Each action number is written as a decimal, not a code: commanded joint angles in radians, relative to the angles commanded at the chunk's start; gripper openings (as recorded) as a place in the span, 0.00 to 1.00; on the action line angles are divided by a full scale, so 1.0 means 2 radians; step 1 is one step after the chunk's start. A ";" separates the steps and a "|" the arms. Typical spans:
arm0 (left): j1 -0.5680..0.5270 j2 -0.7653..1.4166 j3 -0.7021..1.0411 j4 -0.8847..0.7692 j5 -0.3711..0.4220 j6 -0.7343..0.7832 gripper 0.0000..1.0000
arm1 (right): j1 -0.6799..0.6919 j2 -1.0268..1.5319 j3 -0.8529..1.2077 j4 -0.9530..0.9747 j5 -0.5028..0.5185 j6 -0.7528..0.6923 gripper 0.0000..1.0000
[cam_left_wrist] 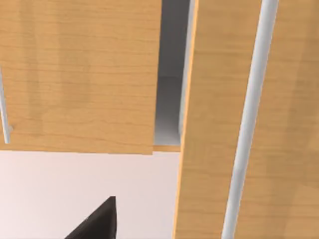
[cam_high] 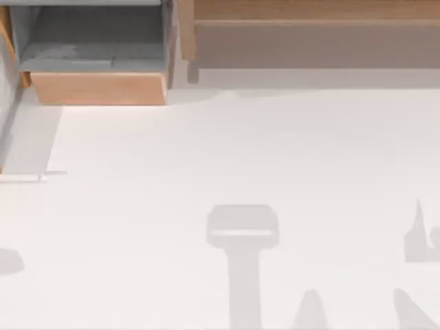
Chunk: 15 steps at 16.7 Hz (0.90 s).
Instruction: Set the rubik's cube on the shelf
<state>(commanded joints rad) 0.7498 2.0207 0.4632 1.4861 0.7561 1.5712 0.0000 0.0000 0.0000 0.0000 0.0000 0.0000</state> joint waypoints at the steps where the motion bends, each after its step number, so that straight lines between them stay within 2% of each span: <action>1: 0.009 0.001 0.013 -0.020 -0.005 -0.010 1.00 | 0.000 0.000 0.000 0.000 0.000 0.000 1.00; 4: 0.039 0.004 0.070 -0.105 -0.026 -0.050 1.00 | 0.000 0.000 0.000 0.000 0.000 0.000 1.00; 7: 0.067 0.007 0.153 -0.222 -0.055 -0.106 1.00 | 0.000 0.000 0.000 0.000 0.000 0.000 1.00; 11: 0.081 0.014 0.297 -0.414 -0.101 -0.196 1.00 | 0.000 0.000 0.000 0.000 0.000 0.000 1.00; 15: 0.064 0.028 0.461 -0.627 -0.151 -0.295 1.00 | 0.000 0.000 0.000 0.000 0.000 0.000 1.00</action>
<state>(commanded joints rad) 0.8772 2.0769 1.3857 0.2323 0.4544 0.9818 0.0000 0.0000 0.0000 0.0000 0.0000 0.0000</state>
